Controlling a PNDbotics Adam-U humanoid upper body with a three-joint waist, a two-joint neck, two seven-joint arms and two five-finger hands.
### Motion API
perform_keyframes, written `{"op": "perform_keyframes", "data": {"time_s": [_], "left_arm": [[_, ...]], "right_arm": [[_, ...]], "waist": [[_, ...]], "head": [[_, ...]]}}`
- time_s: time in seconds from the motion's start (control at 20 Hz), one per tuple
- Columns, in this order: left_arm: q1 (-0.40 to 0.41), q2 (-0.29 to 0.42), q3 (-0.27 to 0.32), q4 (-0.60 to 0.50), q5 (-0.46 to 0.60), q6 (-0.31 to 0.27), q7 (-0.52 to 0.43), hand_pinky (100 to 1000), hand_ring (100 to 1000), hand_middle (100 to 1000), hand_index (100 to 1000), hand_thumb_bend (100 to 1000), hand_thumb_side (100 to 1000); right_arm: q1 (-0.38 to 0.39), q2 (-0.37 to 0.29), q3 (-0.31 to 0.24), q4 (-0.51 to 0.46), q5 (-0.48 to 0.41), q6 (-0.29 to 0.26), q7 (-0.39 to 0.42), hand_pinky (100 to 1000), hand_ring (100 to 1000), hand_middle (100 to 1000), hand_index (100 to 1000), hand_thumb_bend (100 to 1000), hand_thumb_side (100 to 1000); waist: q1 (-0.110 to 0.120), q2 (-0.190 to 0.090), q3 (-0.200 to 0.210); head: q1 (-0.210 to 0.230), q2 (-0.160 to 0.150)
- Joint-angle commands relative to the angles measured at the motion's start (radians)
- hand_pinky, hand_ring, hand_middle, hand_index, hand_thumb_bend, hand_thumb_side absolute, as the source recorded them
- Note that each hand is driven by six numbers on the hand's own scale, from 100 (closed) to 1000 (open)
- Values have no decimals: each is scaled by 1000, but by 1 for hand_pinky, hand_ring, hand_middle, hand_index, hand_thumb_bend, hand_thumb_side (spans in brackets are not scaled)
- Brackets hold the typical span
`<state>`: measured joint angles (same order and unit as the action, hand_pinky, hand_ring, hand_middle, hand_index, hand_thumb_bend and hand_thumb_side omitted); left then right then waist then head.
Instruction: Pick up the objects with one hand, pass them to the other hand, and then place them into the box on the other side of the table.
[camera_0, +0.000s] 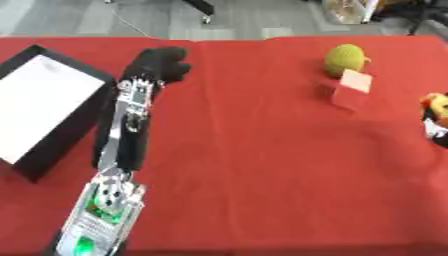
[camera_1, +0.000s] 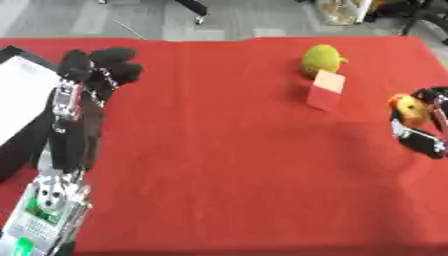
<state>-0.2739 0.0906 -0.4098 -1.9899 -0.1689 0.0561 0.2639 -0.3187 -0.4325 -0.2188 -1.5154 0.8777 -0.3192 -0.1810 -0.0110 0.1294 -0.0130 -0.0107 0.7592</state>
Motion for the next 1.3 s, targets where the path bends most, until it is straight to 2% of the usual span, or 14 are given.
{"op": "perform_keyframes", "data": {"time_s": [0.05,0.3,0.5,0.55,0.65,0.7,0.75,0.85,1.0,1.15,1.3], "left_arm": [[-6,-2,-6,-10,-15,13,-3,774,721,724,739,258,1000],[-25,-7,-28,27,-87,25,-8,777,738,744,768,217,1000],[-75,-17,-68,73,-185,19,-26,788,764,771,798,207,934],[-90,-23,-77,81,-214,14,-33,790,767,775,802,212,920],[-121,-37,-92,99,-283,3,-44,801,784,793,817,318,804],[-133,-45,-98,108,-319,-2,-46,801,785,794,818,328,794],[-149,-53,-104,115,-356,-8,-45,809,794,804,828,427,695],[-178,-70,-113,127,-435,-23,-36,810,795,806,834,515,608],[-211,-94,-124,151,-520,-24,8,810,795,807,836,568,568],[-241,-111,-135,178,-578,-29,46,814,798,811,845,641,490],[-257,-125,-140,199,-646,-42,70,814,799,813,849,654,449]], "right_arm": [[-40,-3,38,-103,-133,11,31,776,205,100,143,100,350],[-122,48,139,-220,-329,21,142,784,214,100,145,100,366],[-194,89,242,-265,-472,14,259,790,210,100,145,100,350],[-210,100,264,-267,-505,13,290,792,208,100,145,100,375],[-237,128,306,-265,-573,14,353,795,204,100,144,100,377],[-249,139,320,-263,-597,14,380,795,204,100,144,100,376],[-258,150,335,-260,-618,15,405,799,200,100,144,100,379],[-269,175,358,-255,-653,23,446,804,197,100,144,100,380],[-270,201,379,-253,-698,47,487,809,194,100,143,100,380],[-269,211,394,-255,-730,73,511,815,189,100,143,100,380],[-269,214,401,-260,-747,85,527,817,189,100,143,100,380]], "waist": [[-2,-19,-1],[3,-23,5],[8,-24,9],[9,-25,11],[9,-26,15],[9,-26,17],[9,-25,18],[9,-24,22],[6,-23,24],[2,-22,27],[-1,-23,26]], "head": [[-1,-20],[9,-39],[21,-56],[23,-60],[30,-71],[34,-76],[37,-81],[39,-90],[43,-97],[46,-99],[44,-100]]}}
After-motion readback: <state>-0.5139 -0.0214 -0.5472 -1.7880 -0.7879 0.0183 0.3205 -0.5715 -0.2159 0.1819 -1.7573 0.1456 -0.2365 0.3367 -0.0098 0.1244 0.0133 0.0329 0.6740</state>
